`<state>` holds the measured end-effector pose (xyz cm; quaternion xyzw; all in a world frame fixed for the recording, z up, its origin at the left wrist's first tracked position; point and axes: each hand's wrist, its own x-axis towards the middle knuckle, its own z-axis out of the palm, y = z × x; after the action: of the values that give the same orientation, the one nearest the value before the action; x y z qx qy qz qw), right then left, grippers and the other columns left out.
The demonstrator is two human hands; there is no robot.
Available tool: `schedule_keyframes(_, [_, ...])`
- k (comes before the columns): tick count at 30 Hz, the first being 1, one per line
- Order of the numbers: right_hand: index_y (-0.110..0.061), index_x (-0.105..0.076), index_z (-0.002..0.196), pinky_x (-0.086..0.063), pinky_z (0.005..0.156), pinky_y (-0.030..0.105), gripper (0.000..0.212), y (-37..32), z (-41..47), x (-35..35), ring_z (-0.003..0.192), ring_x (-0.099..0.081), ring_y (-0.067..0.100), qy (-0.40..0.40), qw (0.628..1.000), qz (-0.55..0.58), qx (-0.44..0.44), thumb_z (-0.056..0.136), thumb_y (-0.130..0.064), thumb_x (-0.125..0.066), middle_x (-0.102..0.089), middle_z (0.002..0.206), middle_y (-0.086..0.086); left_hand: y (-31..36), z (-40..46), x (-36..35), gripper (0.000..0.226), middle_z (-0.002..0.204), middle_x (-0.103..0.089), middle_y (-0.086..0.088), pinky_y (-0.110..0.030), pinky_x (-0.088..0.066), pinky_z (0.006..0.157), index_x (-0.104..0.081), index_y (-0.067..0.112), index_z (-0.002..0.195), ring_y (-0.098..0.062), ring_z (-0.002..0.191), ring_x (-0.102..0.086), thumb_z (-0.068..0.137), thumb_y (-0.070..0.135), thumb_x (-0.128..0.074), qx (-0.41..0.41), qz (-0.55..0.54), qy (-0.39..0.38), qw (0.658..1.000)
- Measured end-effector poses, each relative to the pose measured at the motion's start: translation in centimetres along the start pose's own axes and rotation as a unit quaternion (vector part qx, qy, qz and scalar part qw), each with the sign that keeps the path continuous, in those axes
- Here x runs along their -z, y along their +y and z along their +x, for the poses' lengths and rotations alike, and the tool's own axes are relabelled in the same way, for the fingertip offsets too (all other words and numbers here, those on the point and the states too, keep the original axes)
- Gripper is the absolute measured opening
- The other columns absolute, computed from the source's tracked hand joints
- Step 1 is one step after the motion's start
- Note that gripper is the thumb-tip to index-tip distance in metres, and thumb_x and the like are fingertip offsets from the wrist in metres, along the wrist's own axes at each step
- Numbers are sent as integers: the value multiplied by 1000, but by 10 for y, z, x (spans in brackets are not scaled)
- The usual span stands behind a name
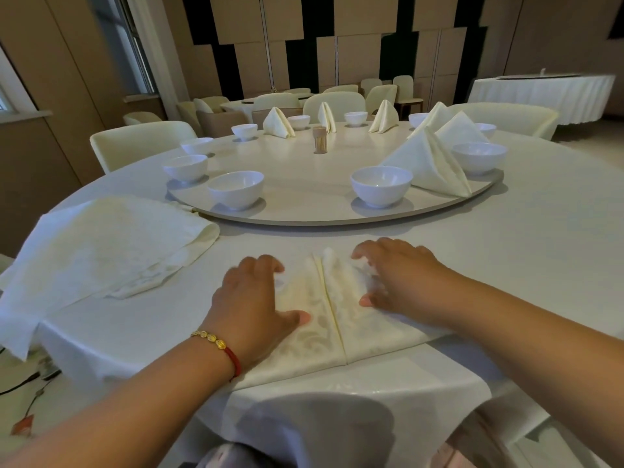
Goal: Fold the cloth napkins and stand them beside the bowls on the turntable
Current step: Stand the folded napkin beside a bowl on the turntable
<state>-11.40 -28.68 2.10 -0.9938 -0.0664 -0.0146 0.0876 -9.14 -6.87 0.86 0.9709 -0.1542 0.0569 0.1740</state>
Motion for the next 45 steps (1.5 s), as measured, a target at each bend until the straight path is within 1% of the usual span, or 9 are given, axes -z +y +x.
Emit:
schedule_keyframes(2, [-42, -19, 148, -19, 112, 37, 68, 2, 2, 0, 140, -18, 17, -16, 998, -39, 53, 92, -37, -57, -23, 152, -7, -2, 0, 1, 81, 153, -16, 8, -38, -23, 113, -14, 37, 148, -19, 140, -19, 83, 60, -57, -73, 93, 1, 993])
schedule_keyframes(4, [-49, -11, 149, -8, 116, 36, 66, 5, 7, -1, 145, -1, 15, -46, 991, -87, 90, 97, -36, -49, -4, 159, -12, -2, 0, 0, 73, 159, 9, 15, -41, -4, 118, 5, 38, 150, -18, 146, 7, 95, 55, -39, -135, 168, -30, 976])
schedule_keyframes(7, [-54, -8, 146, 1, 118, 37, 59, 12, 14, -2, 147, 10, 14, -100, 983, -105, 116, 101, -35, -40, 5, 160, -14, -5, 3, -6, 55, 157, 16, 20, -47, 9, 118, 9, 39, 150, -14, 144, 22, 103, 42, -20, -174, 194, -107, 960])
schedule_keyframes(23, [-61, -7, 143, -1, 119, 35, 50, 24, 31, 0, 147, 9, 11, -199, 960, -128, 151, 103, -42, -30, 0, 160, -18, -4, 10, 0, 49, 157, -6, 24, -49, 16, 115, -7, 51, 147, -5, 146, 10, 98, 51, -7, -182, 135, -215, 950])
schedule_keyframes(27, [-58, -24, 142, -7, 119, 34, 47, 22, 36, 4, 146, -1, 10, -177, 969, -87, 150, 101, -40, -39, -9, 158, -15, -1, 5, 1, 67, 158, -3, 21, -52, 15, 115, -7, 51, 147, -7, 146, 8, 82, 63, 5, -189, 157, -207, 947])
schedule_keyframes(32, [-41, -40, 141, -33, 99, 24, 43, 8, 68, 1, 114, -41, 7, -50, 985, 52, 155, 98, -43, -45, -45, 127, -7, 0, 6, 1, 73, 159, -2, 20, -52, 15, 114, -6, 50, 147, -8, 146, 8, 77, 65, 6, -194, 166, -205, 945])
schedule_keyframes(35, [-30, -49, 133, -32, 89, 22, 37, -5, 86, -10, 104, -40, 6, -36, 983, 40, 177, 99, -41, -45, -46, 113, -6, 0, 6, 0, 72, 159, -2, 20, -53, 15, 114, -5, 50, 147, -9, 147, 6, 78, 67, 5, -194, 172, -202, 944])
schedule_keyframes(39, [-26, -56, 98, -29, 80, 24, 21, -17, 107, -25, 93, -39, 10, -30, 974, -2, 226, 99, -42, -44, -49, 95, -5, -2, 5, 0, 71, 159, -4, 20, -55, 14, 114, -5, 49, 148, -10, 147, 4, 80, 67, 3, -198, 165, -200, 945])
schedule_keyframes(45, [-26, -53, 77, -34, 73, 27, 29, -21, 114, -29, 81, -46, 12, -42, 962, 6, 268, 101, -39, -41, -45, 76, -12, -1, 9, -1, 76, 159, -5, 16, -56, 14, 113, -2, 47, 148, -12, 147, 2, 76, 69, 4, -203, 179, -209, 940])
